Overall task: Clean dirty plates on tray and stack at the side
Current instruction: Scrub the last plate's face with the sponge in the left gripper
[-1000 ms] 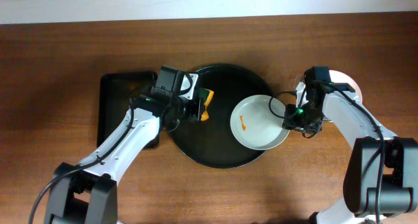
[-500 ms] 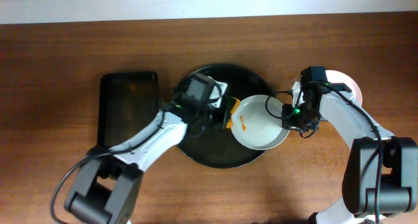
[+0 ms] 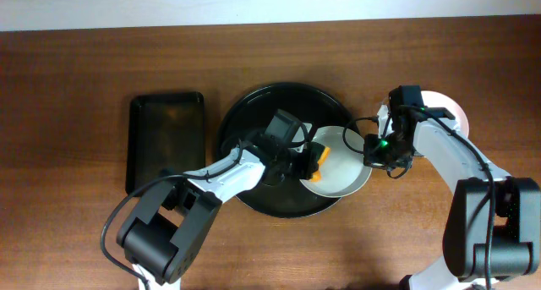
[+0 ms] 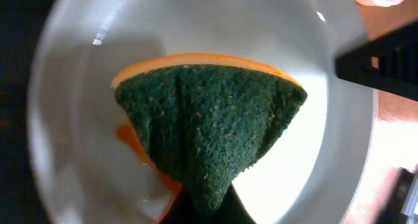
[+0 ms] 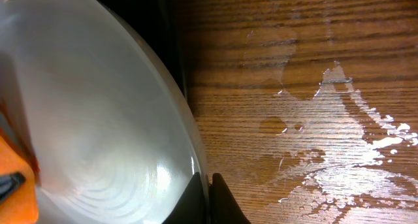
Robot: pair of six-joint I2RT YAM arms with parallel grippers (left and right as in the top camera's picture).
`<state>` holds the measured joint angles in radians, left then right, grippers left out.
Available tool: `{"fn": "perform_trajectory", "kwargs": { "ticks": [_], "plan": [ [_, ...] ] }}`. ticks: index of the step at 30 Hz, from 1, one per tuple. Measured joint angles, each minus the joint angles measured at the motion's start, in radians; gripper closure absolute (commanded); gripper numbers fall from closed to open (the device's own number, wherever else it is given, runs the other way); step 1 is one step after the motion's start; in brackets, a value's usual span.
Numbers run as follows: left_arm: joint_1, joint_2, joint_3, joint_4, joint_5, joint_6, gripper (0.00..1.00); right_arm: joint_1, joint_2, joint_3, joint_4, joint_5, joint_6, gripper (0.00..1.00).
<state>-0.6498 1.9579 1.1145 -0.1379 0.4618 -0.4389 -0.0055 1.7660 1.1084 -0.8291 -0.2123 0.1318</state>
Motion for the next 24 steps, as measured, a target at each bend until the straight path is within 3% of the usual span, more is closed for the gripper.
{"fn": "perform_trajectory", "kwargs": {
  "ticks": [5,17,24],
  "plan": [
    [-0.002,0.000,0.000,-0.014,0.045,-0.001,0.99,0.000,0.000,0.000,0.005,0.000,0.000,0.96],
    [-0.135,0.006,0.011,0.011,-0.229,0.002,0.99,0.000,0.000,0.000,0.016,0.001,0.001,0.96],
    [-0.140,0.021,0.031,0.015,-0.271,0.023,0.99,0.000,0.000,0.000,0.014,0.001,0.001,0.96]
  ]
}}
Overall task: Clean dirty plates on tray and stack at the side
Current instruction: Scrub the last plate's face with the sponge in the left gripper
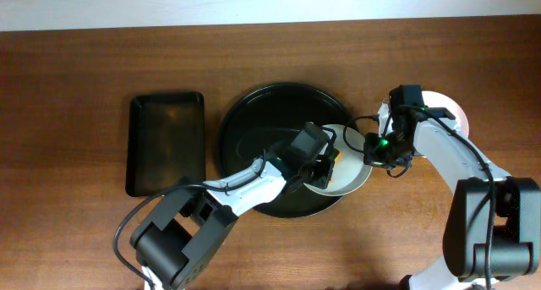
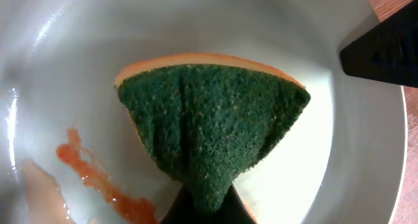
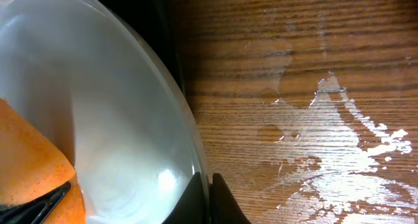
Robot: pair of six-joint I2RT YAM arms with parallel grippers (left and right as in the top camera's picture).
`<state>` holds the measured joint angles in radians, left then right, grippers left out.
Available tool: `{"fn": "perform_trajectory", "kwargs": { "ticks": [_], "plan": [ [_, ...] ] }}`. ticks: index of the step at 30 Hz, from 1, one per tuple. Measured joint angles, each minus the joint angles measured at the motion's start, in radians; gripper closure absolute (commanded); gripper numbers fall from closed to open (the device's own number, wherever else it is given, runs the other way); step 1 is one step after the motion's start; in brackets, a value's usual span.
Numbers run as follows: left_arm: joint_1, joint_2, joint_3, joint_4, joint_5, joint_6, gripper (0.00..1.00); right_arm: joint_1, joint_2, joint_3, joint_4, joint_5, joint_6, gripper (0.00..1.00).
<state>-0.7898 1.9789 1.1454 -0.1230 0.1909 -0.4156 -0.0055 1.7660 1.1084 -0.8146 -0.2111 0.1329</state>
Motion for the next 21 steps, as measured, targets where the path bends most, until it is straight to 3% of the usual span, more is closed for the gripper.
{"fn": "perform_trajectory", "kwargs": {
  "ticks": [11,21],
  "plan": [
    [0.000,0.000,0.021,-0.078,-0.101,0.143,0.99,0.000,0.000,0.000,-0.003,-0.001,0.002,0.96],
    [0.004,0.034,0.026,0.010,-0.196,0.185,0.99,0.000,0.000,0.000,-0.003,-0.001,0.002,0.96]
  ]
}}
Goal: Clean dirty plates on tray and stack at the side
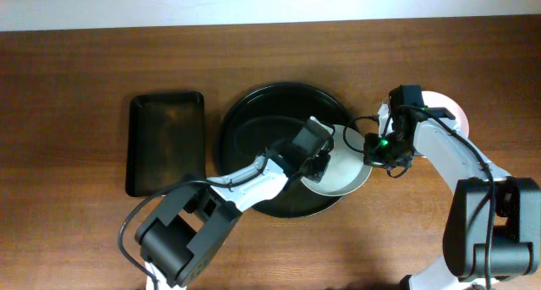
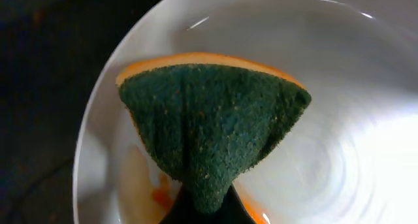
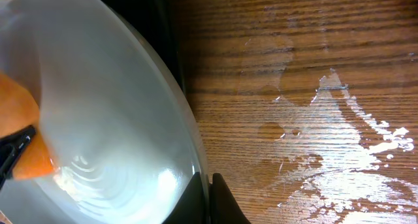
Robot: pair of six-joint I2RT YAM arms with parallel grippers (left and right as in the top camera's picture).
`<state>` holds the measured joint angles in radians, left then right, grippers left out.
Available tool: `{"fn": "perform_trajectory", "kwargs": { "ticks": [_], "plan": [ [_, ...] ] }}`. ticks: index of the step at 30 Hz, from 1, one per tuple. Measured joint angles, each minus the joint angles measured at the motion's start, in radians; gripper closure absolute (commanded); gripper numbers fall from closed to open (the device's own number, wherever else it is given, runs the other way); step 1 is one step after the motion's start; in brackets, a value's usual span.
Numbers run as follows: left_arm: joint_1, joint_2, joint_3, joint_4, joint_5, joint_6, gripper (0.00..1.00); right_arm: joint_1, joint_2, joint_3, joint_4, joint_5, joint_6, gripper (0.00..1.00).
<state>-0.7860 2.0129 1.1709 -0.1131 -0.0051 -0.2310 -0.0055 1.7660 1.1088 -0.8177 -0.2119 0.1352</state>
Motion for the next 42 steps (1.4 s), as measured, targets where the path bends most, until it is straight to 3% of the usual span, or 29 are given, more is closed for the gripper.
{"fn": "perform_trajectory", "kwargs": {
  "ticks": [15,20,27,30,33,37,42],
  "plan": [
    [0.000,0.041,-0.013,0.146,-0.213,0.115,0.99,0.000,0.000,0.000,0.000,0.000,0.000,0.96],
    [0.005,0.066,-0.031,0.283,-0.259,0.123,0.99,0.000,0.000,0.000,0.005,-0.001,0.005,0.96],
    [0.011,0.093,-0.047,0.563,-0.475,0.136,0.99,0.005,0.000,0.000,0.001,-0.015,0.013,0.96],
    [0.031,0.089,-0.047,0.570,-0.533,0.148,0.99,0.005,0.000,0.000,-0.004,-0.014,0.006,0.96],
    [0.030,0.003,-0.046,0.521,-0.545,0.154,0.99,0.005,0.000,0.001,-0.005,-0.011,-0.001,0.96],
    [0.076,-0.330,-0.024,0.233,-0.467,0.105,0.99,0.005,0.002,0.165,-0.171,0.008,-0.008,0.96],
    [0.410,-0.487,-0.014,-0.127,-0.012,-0.081,0.99,0.105,0.002,0.493,-0.328,0.170,-0.019,0.96]
  ]
}}
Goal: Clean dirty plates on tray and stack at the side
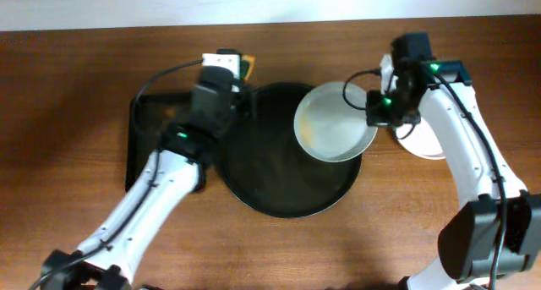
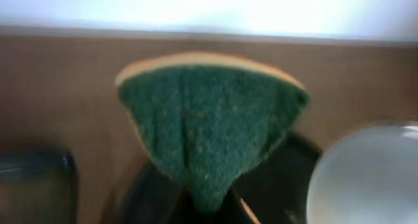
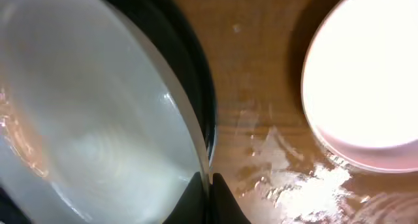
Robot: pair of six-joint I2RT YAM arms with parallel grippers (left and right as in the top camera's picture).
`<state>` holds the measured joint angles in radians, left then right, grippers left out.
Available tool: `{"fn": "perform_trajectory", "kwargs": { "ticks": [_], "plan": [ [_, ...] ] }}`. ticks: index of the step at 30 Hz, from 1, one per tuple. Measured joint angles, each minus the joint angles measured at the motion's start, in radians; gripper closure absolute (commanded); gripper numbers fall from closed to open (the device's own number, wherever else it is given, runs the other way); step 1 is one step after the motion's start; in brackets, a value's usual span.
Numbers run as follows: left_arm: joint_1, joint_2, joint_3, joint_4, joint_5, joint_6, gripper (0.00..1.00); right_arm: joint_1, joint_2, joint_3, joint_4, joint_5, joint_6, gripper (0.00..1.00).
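My right gripper (image 3: 209,183) is shut on the rim of a white plate (image 3: 85,119), holding it tilted above the round black tray (image 1: 279,184). The plate (image 1: 332,121) carries a faint orange smear at its left side. My left gripper (image 1: 239,68) is raised over the tray's far left edge, shut on a green-and-orange sponge (image 2: 209,119) that fills the left wrist view. A second white plate (image 3: 366,74) lies on the table to the right of the tray, partly under my right arm (image 1: 448,129).
A black rectangular tray (image 1: 152,146) sits to the left of the round one. The wood beside the second plate has a wet patch (image 3: 313,181). The wall edge runs along the table's far side.
The left gripper with the sponge was inside the plate and is now up at the tray's far left, clear of the plate. The right gripper now holds the plate higher and farther back.
The right gripper held the plate's rim at the tray's right edge throughout. The sponge sat on the plate at three different spots, an orange smear showing beside it. Now the sponge is off the plate and the plate is raised.
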<state>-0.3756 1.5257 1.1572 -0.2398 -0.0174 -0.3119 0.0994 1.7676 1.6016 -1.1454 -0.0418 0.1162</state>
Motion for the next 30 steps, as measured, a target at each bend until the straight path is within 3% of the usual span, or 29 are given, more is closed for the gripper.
{"fn": "perform_trajectory", "kwargs": {
  "ticks": [5,9,14,19,23,25,30],
  "plan": [
    [0.215,0.001,-0.006,-0.187,0.281,-0.026,0.99,0.283,-0.001,0.045,-0.011,0.446,0.042,0.96],
    [0.346,0.001,-0.006,-0.271,0.415,-0.014,0.99,0.540,-0.001,0.045,-0.006,0.903,0.217,0.96],
    [0.496,0.001,-0.007,-0.348,0.529,0.006,0.99,0.639,-0.001,-0.039,0.026,1.175,0.388,0.96],
    [0.525,0.001,-0.007,-0.370,0.569,0.006,0.99,0.642,-0.001,-0.078,0.076,1.234,0.424,0.96],
    [0.531,0.001,-0.007,-0.395,0.568,0.024,0.99,0.618,-0.002,-0.078,0.083,1.159,0.429,0.96],
    [0.555,0.001,-0.007,-0.415,0.542,0.032,0.99,0.542,-0.012,-0.068,0.082,1.050,0.410,0.96],
    [0.593,0.001,-0.007,-0.430,0.399,0.036,0.99,0.130,-0.090,-0.009,0.089,0.620,0.304,0.96]
  ]
}}
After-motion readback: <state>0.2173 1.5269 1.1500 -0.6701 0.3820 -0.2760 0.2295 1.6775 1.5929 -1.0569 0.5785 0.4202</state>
